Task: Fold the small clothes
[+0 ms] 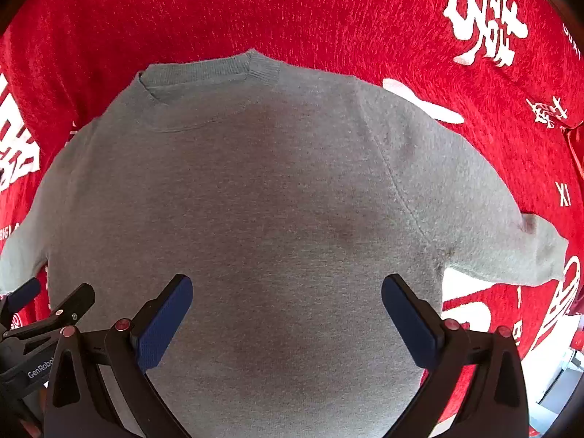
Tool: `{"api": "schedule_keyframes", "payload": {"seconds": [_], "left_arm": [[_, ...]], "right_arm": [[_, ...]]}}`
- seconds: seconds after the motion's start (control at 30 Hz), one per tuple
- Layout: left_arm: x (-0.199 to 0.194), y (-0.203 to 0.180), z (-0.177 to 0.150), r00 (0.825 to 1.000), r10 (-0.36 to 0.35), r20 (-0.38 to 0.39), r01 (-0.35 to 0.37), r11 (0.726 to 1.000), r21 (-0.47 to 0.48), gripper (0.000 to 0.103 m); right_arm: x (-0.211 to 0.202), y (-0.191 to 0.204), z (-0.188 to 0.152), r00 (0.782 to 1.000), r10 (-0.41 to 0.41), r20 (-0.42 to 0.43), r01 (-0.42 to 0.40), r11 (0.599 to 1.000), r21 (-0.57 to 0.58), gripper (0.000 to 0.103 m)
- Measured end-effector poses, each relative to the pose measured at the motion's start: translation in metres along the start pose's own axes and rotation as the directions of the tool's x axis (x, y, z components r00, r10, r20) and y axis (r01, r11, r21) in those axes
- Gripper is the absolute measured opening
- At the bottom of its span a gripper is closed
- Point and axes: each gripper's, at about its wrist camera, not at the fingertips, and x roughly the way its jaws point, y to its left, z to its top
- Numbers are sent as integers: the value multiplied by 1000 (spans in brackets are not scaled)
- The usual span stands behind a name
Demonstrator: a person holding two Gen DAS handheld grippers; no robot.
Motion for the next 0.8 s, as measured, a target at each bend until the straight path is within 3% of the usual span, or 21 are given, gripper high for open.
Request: {"api": "schedule_keyframes", "payload": {"seconds": [0.47,0.8], "left_arm": [[1,18,-2,999,-41,5,41,999,-32,103],[12,80,-11,994,-99,37,104,982,-158,103]], "right_arm": [[-3,8,-1,1000,16,5,-16,1000,3,103],[-7,58,1,985,174,-20,-175,981,-85,103]]}}
